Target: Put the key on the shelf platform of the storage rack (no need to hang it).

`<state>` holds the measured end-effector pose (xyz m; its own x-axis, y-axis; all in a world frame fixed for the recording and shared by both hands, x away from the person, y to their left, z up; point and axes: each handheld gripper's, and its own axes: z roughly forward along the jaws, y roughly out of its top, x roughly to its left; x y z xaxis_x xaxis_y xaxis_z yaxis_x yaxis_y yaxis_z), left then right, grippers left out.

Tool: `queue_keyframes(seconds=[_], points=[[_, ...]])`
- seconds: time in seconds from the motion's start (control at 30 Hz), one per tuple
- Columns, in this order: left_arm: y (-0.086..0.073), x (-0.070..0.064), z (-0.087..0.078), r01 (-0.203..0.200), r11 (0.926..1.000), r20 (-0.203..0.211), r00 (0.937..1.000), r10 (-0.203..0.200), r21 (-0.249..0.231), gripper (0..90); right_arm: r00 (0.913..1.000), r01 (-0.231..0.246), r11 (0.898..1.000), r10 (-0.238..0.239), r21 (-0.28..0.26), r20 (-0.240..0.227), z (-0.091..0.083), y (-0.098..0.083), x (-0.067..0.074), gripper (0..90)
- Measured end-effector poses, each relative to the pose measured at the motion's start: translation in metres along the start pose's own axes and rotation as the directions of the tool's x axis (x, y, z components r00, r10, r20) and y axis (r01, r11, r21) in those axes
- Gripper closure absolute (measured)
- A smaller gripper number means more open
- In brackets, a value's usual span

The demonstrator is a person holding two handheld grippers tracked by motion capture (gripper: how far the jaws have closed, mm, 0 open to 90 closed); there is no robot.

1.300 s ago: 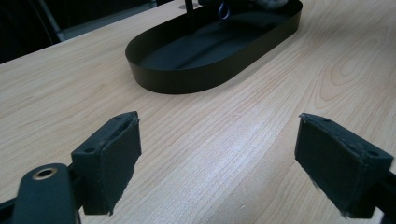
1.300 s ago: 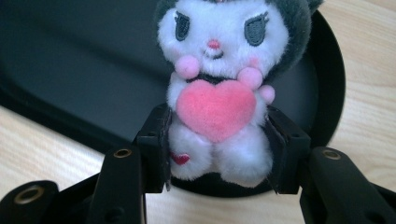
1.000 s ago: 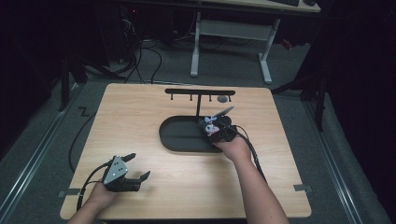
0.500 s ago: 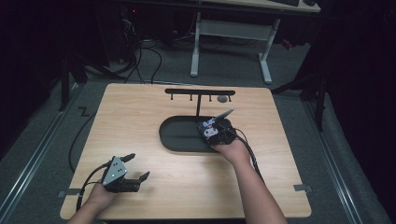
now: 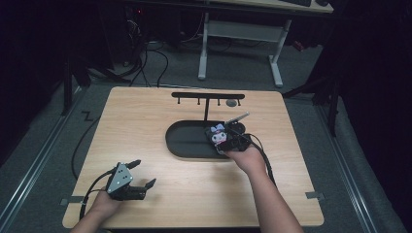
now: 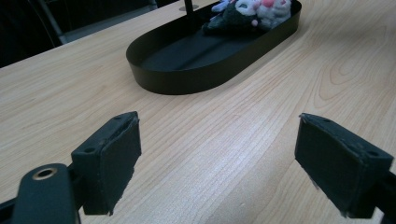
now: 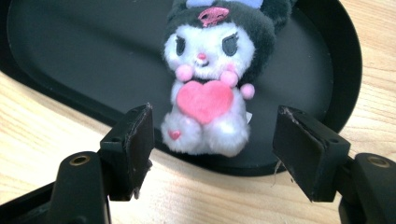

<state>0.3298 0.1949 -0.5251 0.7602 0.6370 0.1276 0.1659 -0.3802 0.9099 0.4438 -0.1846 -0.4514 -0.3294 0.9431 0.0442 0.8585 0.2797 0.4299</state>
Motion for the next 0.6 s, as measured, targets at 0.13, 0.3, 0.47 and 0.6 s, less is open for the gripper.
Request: queue_keyframes(seconds=[0.13,0.3,0.47,0.6], points=[[0.000,0.000,0.001,-0.001,1.0000,0.001,1.0000,0.001,0.002,15.4,1.0000,0.007,1.000,-0.008,-0.012,-0.006,-0.003,-0.009,0.002,28.8],[0.000,-0.001,0.001,-0.004,1.0000,-0.001,1.0000,0.004,0.007,15.4,0.9997,0.023,0.999,-0.023,-0.039,-0.001,-0.003,-0.030,0.001,28.8],[0.001,-0.001,0.001,-0.005,0.9999,-0.002,1.0000,0.005,0.012,15.4,0.9996,0.029,0.996,-0.029,-0.081,-0.003,-0.006,-0.046,-0.003,28.9],[0.001,-0.001,0.002,-0.007,0.9999,-0.005,1.0000,0.007,0.014,15.4,0.9994,0.031,0.989,-0.033,-0.147,-0.012,-0.010,-0.065,-0.006,28.8]])
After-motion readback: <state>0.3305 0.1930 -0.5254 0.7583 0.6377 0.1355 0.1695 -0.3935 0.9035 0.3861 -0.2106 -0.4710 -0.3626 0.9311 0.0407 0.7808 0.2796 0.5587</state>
